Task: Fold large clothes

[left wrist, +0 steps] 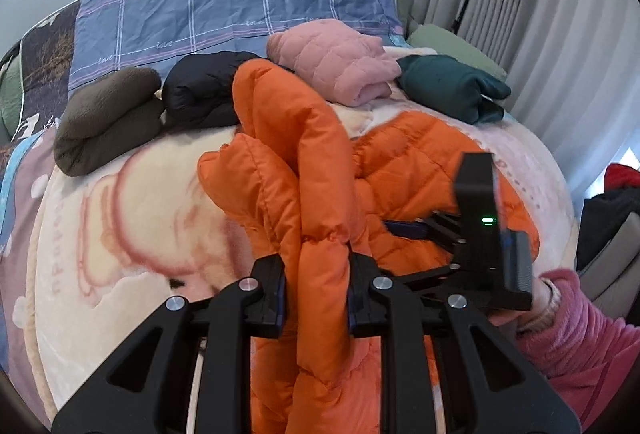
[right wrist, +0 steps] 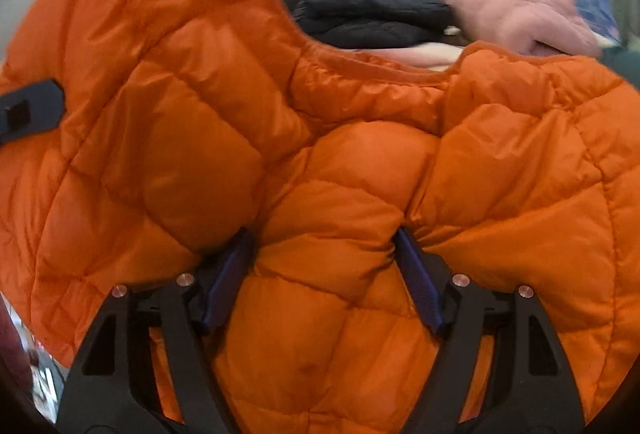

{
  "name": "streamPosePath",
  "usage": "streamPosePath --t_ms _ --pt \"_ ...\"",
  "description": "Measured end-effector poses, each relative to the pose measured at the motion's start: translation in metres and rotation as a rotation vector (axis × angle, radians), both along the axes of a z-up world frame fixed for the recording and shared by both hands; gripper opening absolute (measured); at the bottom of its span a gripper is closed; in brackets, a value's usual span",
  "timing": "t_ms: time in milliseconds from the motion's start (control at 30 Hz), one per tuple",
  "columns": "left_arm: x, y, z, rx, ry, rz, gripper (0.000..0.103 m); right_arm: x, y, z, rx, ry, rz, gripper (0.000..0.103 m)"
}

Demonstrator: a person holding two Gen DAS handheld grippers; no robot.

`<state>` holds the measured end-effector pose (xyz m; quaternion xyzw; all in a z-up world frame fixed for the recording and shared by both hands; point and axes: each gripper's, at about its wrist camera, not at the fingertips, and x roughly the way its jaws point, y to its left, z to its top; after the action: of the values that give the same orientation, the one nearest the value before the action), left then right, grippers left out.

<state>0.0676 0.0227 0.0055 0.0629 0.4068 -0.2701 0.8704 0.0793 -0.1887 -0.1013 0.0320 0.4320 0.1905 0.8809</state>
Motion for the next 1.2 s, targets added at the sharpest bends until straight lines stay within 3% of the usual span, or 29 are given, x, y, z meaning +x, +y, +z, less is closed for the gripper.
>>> streamPosePath --t_ms 433,600,700,833,867,933,1000,1100,1200 --pt "0.013 -0.031 0.01 0.03 0.066 -0.086 0.021 -0.005 -0.01 -0.005 0.065 -0.017 0.037 0.075" --pt "0.026 -0.065 0.021 0.094 0.092 -0.163 0.021 -0.011 -0.026 0.0 0.124 -0.004 -0.004 0.075" --pt "0.027 -0.084 0.022 0.14 0.092 -0.187 0.021 -0.027 -0.033 0.012 0.055 -0.025 -0.08 0.071" --pt "0.024 -0.094 0.02 0.163 0.098 -0.183 0.022 -0.069 -0.05 0.037 -0.007 -0.131 -0.114 0.071" --pt "0.024 -0.093 0.019 0.16 0.099 -0.179 0.022 -0.081 -0.063 0.042 0.027 -0.148 -0.126 0.069" --pt "0.024 -0.091 0.021 0.139 0.107 -0.164 0.021 -0.088 -0.078 0.041 0.093 -0.137 -0.105 0.052" --pt "0.025 -0.089 0.024 0.098 0.124 -0.152 0.021 -0.078 -0.082 0.023 0.165 -0.037 -0.05 0.032" --pt "0.025 -0.098 0.028 0.077 0.146 -0.143 0.02 -0.057 -0.075 -0.009 0.256 0.054 -0.012 0.022" --pt "0.027 -0.117 0.027 0.112 0.171 -0.155 0.019 -0.048 -0.072 -0.014 0.277 0.081 -0.004 0.02"
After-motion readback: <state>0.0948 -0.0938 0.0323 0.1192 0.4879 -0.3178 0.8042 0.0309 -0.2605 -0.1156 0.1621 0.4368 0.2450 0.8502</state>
